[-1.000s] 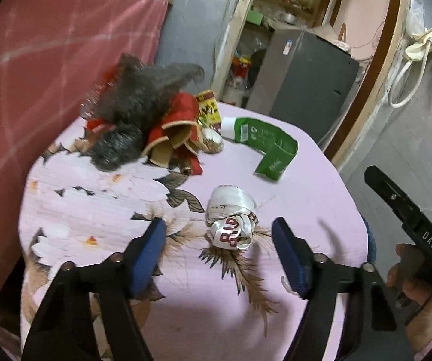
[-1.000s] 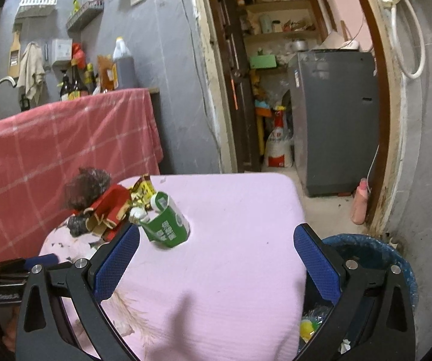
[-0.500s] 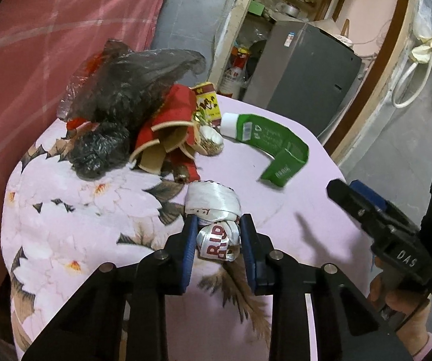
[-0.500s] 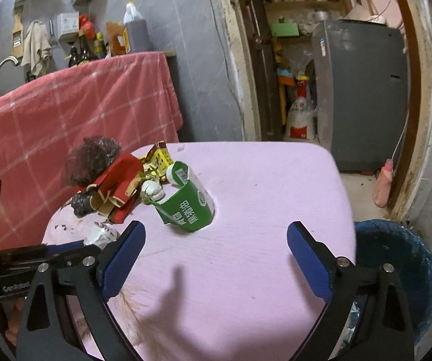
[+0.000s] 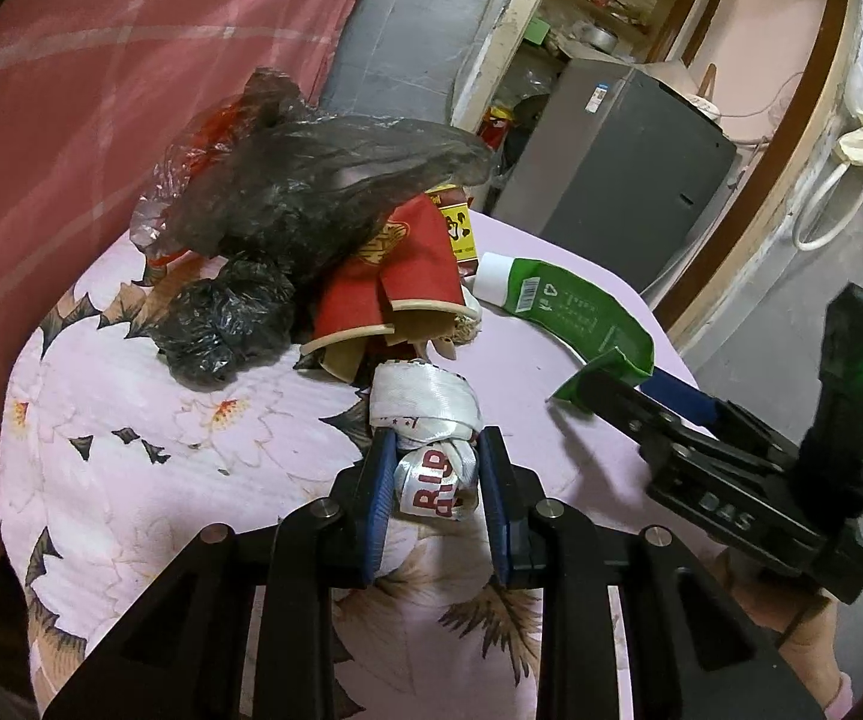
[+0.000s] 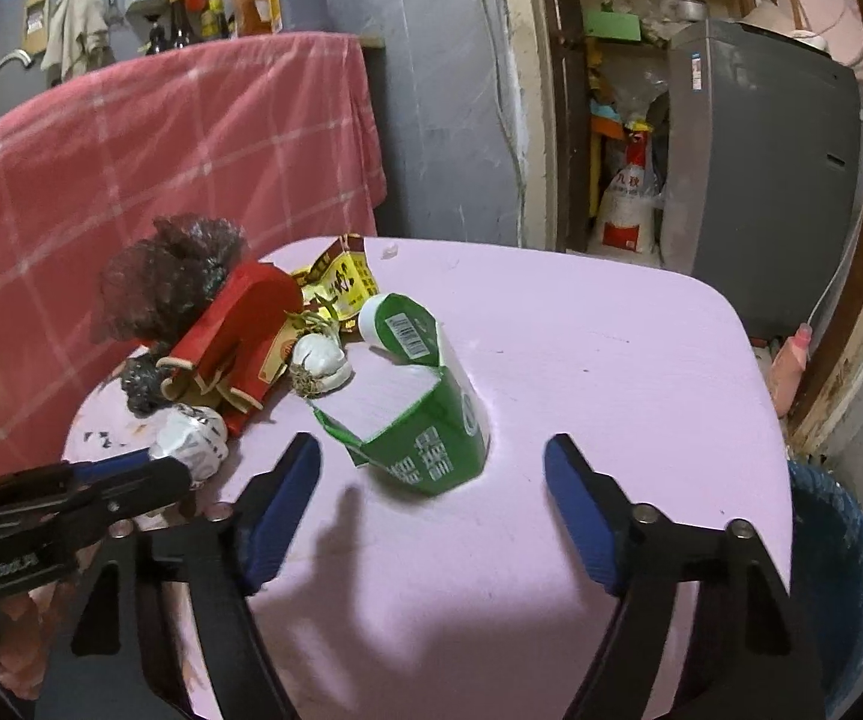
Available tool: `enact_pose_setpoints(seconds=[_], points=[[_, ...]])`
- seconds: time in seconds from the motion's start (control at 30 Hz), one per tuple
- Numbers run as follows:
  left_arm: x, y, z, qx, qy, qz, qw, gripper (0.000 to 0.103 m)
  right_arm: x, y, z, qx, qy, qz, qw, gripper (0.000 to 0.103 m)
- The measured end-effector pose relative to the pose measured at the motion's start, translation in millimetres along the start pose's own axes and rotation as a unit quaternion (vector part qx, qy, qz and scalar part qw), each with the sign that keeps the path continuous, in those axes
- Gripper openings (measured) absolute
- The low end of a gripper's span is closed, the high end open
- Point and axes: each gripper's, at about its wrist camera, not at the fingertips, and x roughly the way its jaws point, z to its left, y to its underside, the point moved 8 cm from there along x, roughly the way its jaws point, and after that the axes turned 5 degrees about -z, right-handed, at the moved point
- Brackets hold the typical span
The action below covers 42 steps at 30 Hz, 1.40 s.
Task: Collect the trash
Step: 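Close the right tool on the green carton while the left tool holds the white can, then lift the white can and green carton and carry both over the blue bin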
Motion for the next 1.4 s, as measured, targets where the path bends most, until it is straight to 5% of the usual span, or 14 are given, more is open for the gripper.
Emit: enact_pose_setpoints(seconds=[0.23,0.33,0.43,0.47,1.4], points=[[0,0,-5,0.001,0.003,0.002,1.0,0.022,10,-3,-1,0.006,-0.003,0.008,1.0,0.061],[-1,0,-5,0.001,0.003,0.002,1.0,0.022,11,-4,0,0.005,-0.001,0.008,1.0,0.048],[0,-1,-6,0.003,0.002,0.001,1.0,0.022,10,-5,1,0.003,0.002,0.004,1.0,0.046],[0,0,-6,0.003,0.001,0.001,1.0,0.022,11,-6,0,0.002,0.003,0.004,1.0,0.037],[-2,-1,-9,0.016,0.005,-0.011,0.9998,0.02,-30,12,-11,0.001,0.015,-0.044,0.999,0.016]])
